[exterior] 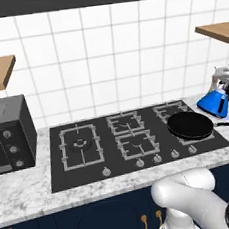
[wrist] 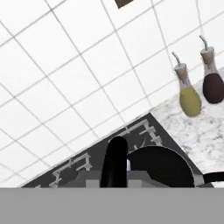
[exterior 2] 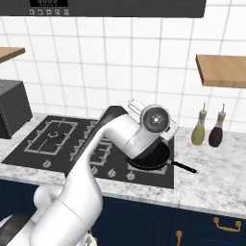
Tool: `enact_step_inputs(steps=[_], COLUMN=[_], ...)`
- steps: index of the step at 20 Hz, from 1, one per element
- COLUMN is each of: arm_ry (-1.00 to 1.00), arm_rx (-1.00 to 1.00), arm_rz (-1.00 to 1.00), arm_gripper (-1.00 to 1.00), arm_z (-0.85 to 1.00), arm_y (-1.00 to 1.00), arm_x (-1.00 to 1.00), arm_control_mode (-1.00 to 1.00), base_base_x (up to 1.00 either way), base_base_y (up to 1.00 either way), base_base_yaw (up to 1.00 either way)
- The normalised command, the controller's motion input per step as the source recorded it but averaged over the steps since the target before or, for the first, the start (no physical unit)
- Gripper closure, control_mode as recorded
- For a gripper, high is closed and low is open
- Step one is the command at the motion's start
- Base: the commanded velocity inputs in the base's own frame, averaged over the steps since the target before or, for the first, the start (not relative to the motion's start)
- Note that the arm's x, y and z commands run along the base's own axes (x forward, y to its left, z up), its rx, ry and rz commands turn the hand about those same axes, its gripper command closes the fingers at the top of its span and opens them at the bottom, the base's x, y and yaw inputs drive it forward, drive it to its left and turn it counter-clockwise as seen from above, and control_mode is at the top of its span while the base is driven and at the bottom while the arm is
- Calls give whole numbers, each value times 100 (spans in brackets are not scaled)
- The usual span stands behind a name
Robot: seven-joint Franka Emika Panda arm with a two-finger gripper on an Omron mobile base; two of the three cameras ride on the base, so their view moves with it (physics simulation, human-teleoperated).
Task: Pick the kettle from the counter and place it on a stove burner. Then turn the burner on.
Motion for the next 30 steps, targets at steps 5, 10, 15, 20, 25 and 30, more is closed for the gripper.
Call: enact_step_inputs(steps=[5, 10, 15, 20, 25, 30], arm_ry=[6, 13, 30, 11, 0, 0], arm_rx=[-23, -27, -28, -13, -6, 0], arm_rz=[0, 0, 0, -2, -6, -5], arm_gripper=[100, 100, 100, 100, 100, 100], arm_z=[37, 20, 0, -4, -17, -37], arm_y=[100, 100, 100, 100, 100, 100], arm_x=[0, 0, 24, 36, 38, 22], arm_control_mode=[-100, -100, -100, -100, -100, -100], base_base_x=[0, 0, 0, 0, 0, 0], base_base_y=[0, 0, 0, 0, 0, 0], base_base_yaw=[0, 0, 0, 0, 0, 0])
